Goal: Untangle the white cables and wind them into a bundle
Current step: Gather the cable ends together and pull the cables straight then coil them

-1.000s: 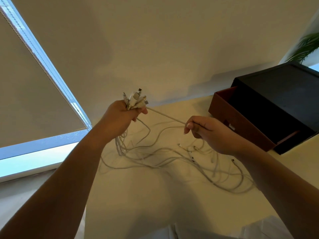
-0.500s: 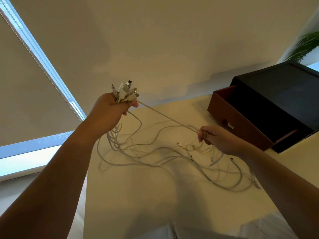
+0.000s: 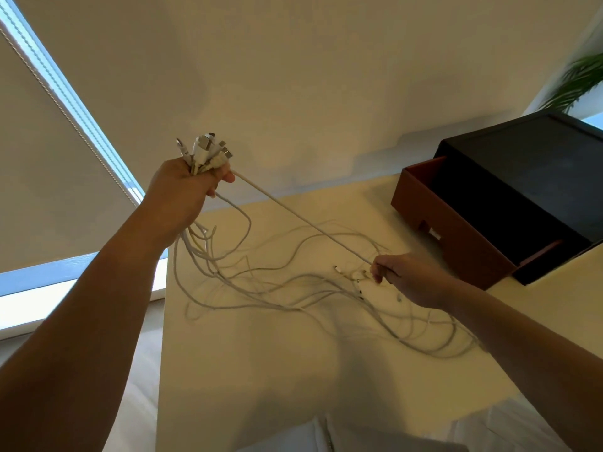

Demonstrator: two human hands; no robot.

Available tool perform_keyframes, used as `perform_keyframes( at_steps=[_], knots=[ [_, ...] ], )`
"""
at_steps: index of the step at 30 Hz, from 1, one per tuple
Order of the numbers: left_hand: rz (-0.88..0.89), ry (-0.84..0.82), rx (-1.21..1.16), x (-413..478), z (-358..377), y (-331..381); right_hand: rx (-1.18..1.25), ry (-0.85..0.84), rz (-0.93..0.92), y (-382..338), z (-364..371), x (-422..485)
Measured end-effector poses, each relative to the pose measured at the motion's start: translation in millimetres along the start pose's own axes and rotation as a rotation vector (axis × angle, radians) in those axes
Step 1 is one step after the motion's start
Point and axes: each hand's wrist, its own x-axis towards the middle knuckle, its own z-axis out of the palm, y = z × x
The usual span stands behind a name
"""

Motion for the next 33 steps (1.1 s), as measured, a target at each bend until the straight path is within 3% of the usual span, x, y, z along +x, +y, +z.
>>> perform_keyframes(
  at_steps=[8, 23, 26, 29, 33],
  knots=[
    [0.016, -0.002, 0.016, 9, -2, -5, -0.321, 0.075, -0.126, -7, 7, -10],
    [0.001, -0.006, 0.026, 20, -6, -11, -0.510, 0.039, -0.244, 21, 30, -18],
    [-0.009, 0.004, 0.035, 23, -5, -12, -0.559, 0.188, -0.363, 25, 36, -18],
    [-0.037, 0.032, 0.045, 28, -11, -17, -0.445, 0.355, -0.444, 32, 36, -21],
    [-0.061, 0.028, 0.051, 30, -14, -24, -0.350, 0.365, -0.370, 35, 30, -27]
  ],
)
